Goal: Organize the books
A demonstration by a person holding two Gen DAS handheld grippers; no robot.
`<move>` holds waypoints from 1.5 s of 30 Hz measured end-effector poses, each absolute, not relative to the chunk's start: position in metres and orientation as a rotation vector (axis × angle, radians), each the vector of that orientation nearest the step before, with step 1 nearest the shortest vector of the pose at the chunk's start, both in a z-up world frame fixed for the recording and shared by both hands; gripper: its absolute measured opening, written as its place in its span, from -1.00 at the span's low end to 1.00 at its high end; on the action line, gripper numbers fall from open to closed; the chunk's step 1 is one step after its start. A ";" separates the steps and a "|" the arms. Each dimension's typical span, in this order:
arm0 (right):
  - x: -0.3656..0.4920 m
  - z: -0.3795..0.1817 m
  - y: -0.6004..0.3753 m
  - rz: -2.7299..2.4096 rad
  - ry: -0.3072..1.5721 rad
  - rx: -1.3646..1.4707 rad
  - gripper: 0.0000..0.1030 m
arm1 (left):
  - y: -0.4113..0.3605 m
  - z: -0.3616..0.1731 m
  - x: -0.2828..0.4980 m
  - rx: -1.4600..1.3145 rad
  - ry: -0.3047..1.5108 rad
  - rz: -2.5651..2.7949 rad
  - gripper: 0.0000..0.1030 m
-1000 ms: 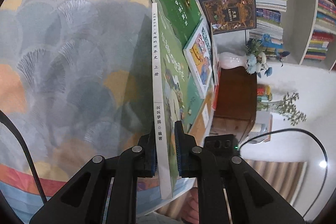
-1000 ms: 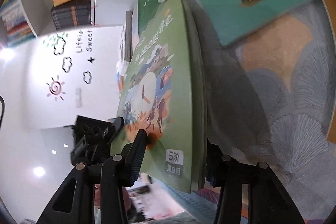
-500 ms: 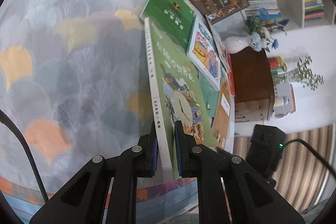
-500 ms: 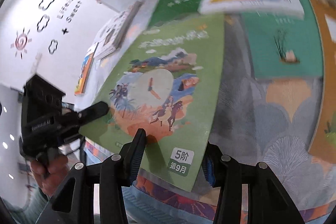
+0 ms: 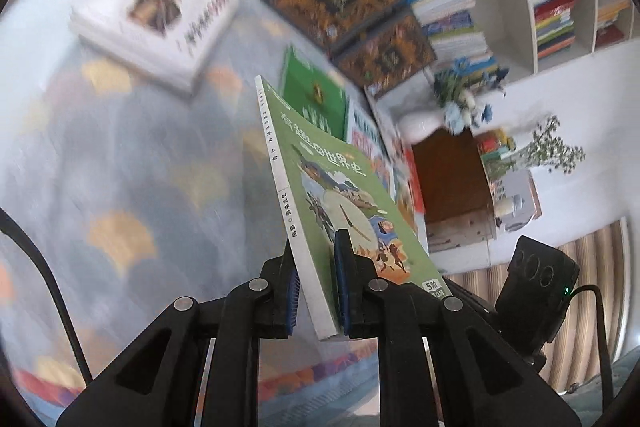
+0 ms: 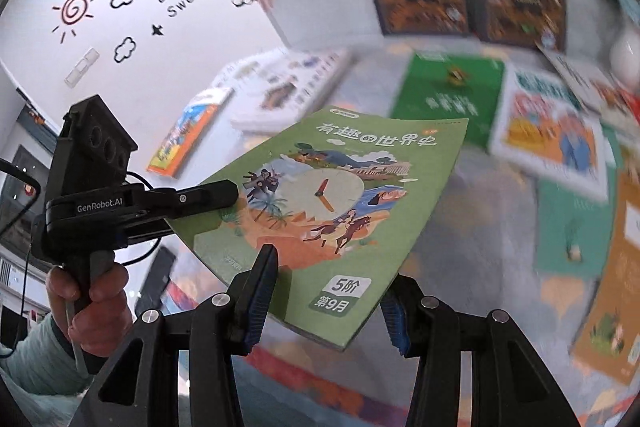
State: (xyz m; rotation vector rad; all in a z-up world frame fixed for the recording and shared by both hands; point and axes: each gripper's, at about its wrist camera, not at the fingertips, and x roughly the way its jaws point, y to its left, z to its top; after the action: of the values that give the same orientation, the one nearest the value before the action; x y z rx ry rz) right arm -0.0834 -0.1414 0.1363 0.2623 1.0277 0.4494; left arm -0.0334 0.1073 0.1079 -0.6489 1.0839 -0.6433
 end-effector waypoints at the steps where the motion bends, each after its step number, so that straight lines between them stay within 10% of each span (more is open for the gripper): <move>1: -0.073 0.139 -0.131 0.455 1.019 0.257 -0.09 | 0.118 0.111 -0.025 -0.644 1.067 -0.639 -0.75; 25: 0.144 0.067 0.013 0.400 1.171 0.346 -0.08 | 0.240 0.047 0.168 -0.661 1.055 -0.462 -0.71; 45: 0.116 0.054 -0.024 0.316 1.237 0.425 0.06 | 0.252 0.062 0.140 -0.596 1.086 -0.263 -0.61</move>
State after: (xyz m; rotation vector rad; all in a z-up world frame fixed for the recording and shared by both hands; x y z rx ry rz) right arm 0.1156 -0.0243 0.0540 0.4249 1.2365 0.3163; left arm 0.1397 0.2516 0.0625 -0.5960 1.0864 -0.2629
